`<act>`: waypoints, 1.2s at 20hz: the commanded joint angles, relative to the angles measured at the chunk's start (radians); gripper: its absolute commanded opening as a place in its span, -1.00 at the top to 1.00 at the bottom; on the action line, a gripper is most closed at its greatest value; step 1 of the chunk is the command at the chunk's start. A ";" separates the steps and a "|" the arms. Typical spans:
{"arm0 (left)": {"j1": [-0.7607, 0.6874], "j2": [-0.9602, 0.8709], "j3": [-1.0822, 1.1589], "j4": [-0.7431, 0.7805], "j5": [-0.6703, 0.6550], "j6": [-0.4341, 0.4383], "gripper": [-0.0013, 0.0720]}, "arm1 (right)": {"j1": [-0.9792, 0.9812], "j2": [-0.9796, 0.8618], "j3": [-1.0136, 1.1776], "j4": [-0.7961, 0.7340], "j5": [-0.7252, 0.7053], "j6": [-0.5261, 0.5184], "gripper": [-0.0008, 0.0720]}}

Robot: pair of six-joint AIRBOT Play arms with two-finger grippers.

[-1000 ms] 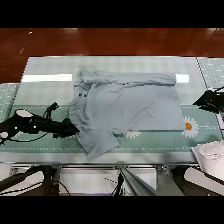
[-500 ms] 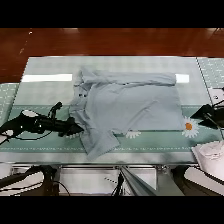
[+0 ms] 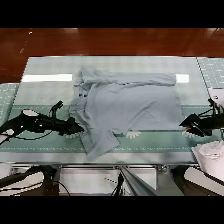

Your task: Fold the shirts.

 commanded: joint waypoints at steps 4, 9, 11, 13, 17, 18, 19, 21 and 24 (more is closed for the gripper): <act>0.001 0.000 0.060 -0.009 -0.005 0.017 0.88 | 0.178 -0.002 -0.034 0.015 -0.264 0.135 0.43; 0.003 0.040 0.234 -0.027 -0.091 0.016 0.88 | 0.187 0.052 0.128 0.137 -0.086 -0.008 0.92; 0.008 0.132 0.383 -0.093 -0.135 0.016 0.88 | 0.187 0.139 0.271 0.200 -0.026 -0.031 0.92; 0.015 0.249 0.574 -0.166 -0.130 0.006 0.88 | 0.186 0.243 0.443 0.261 -0.028 -0.030 0.92; 0.031 0.438 1.047 -0.157 -0.026 0.006 0.88 | 0.186 0.416 0.813 0.280 -0.177 0.035 0.92; 0.032 0.469 1.171 -0.108 0.003 0.005 0.88 | 0.186 0.445 0.904 0.257 -0.217 0.063 0.92; 0.032 0.493 1.287 -0.040 0.021 -0.016 0.88 | 0.186 0.466 0.984 0.229 -0.240 0.091 0.92; 0.032 0.527 1.479 0.134 0.021 -0.122 0.88 | 0.186 0.491 1.139 0.113 -0.227 0.154 0.92; 0.032 0.576 1.636 0.351 -0.036 -0.236 0.88 | 0.186 0.519 1.298 -0.059 -0.120 0.255 0.92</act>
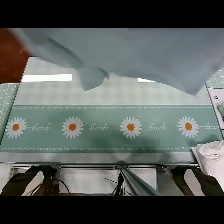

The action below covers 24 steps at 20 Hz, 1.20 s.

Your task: Fold the shirts.

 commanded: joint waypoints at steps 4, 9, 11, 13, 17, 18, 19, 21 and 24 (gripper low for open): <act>0.003 0.114 0.196 0.326 -0.231 -0.240 0.88 | 0.000 0.060 0.235 -0.199 0.367 0.138 0.92; 0.003 0.076 0.153 0.429 -0.446 -0.298 0.88 | 0.001 0.015 0.235 -0.258 0.683 0.090 0.92; 0.003 0.023 0.114 0.421 -0.525 -0.303 0.88 | 0.001 -0.051 0.230 -0.243 0.770 0.094 0.92; 0.002 -0.052 0.051 0.421 -0.642 -0.305 0.88 | 0.001 -0.134 0.211 -0.227 0.778 0.091 0.92; -0.014 -0.222 -0.131 0.421 -0.583 -0.275 0.88 | 0.001 -0.364 0.140 -0.205 0.798 0.080 0.92; -0.021 -0.274 -0.164 0.421 -0.542 -0.275 0.88 | 0.013 -0.438 0.128 -0.206 0.799 0.079 0.92; -0.033 -0.340 -0.184 0.421 -0.501 -0.267 0.88 | 0.035 -0.515 0.127 -0.215 0.794 0.076 0.92; -0.058 -0.485 -0.189 0.421 -0.423 -0.251 0.88 | 0.096 -0.660 0.127 -0.228 0.747 0.068 0.92; -0.084 -0.681 -0.189 0.420 -0.297 -0.248 0.88 | 0.172 -0.831 0.127 -0.261 0.552 0.065 0.92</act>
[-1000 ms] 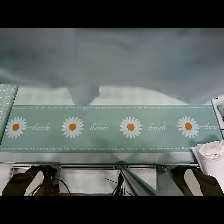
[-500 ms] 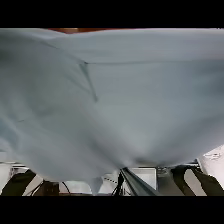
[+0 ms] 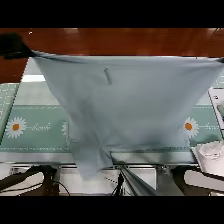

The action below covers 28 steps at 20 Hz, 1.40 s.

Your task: Fold the shirts.

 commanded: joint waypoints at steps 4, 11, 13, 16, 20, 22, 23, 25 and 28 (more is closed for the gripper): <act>-0.027 -0.335 -0.018 -0.079 0.269 0.019 0.88 | 0.086 -0.291 -0.004 -0.018 -0.465 0.031 0.92; -0.061 -0.455 -0.018 -0.175 0.516 0.026 0.88 | 0.086 -0.401 -0.004 0.002 -0.695 0.104 0.92; -0.072 -0.482 -0.018 -0.175 0.515 0.042 0.88 | 0.085 -0.421 -0.004 -0.010 -0.665 0.102 0.92; -0.087 -0.515 -0.018 -0.176 0.506 0.058 0.88 | 0.085 -0.440 -0.004 -0.013 -0.592 0.096 0.92; -0.078 -0.506 -0.013 -0.176 0.350 0.059 0.88 | 0.070 -0.436 -0.004 -0.023 -0.404 0.096 0.92; -0.066 -0.507 -0.001 -0.175 0.166 0.060 0.88 | 0.063 -0.431 -0.004 -0.023 -0.243 0.052 0.92; -0.059 -0.507 -0.001 -0.169 0.085 0.060 0.88 | 0.062 -0.431 -0.004 -0.029 -0.164 0.032 0.92; -0.051 -0.510 -0.002 -0.129 0.007 0.059 0.88 | 0.063 -0.431 -0.004 -0.087 -0.058 0.019 0.92; -0.051 -0.523 -0.010 -0.119 0.002 0.030 0.88 | 0.064 -0.431 -0.005 -0.101 -0.040 0.035 0.92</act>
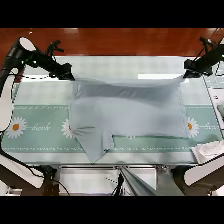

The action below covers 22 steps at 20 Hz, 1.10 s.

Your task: Fold the shirts.

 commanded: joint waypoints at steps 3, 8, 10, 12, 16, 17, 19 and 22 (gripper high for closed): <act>-0.010 -0.034 -0.005 0.014 -0.108 -0.040 0.88 | -0.001 0.001 -0.001 -0.026 0.101 0.024 0.92; -0.013 -0.035 -0.003 -0.011 -0.130 -0.048 0.19 | -0.002 0.002 -0.001 -0.027 0.147 -0.022 0.14; 0.020 -0.017 -0.002 -0.007 -0.190 -0.048 0.19 | -0.018 0.012 -0.001 -0.035 0.262 -0.063 0.08; 0.069 0.022 -0.002 0.005 -0.272 -0.048 -0.13 | -0.059 0.063 -0.001 -0.031 0.269 -0.034 0.08; 0.198 0.197 -0.138 0.035 -0.234 -0.043 -0.33 | -0.206 0.222 -0.073 -0.108 0.264 -0.040 -0.10; 0.229 0.265 -0.248 0.034 -0.194 -0.024 -0.33 | -0.257 0.265 -0.139 -0.105 0.250 -0.051 -0.21; 0.275 0.391 -0.511 0.029 -0.119 0.006 -0.36 | -0.369 0.356 -0.327 -0.024 0.188 -0.072 -0.24; 0.301 0.538 -0.888 -0.098 -0.018 0.071 -0.80 | -0.459 0.459 -0.565 0.161 0.050 -0.143 -0.24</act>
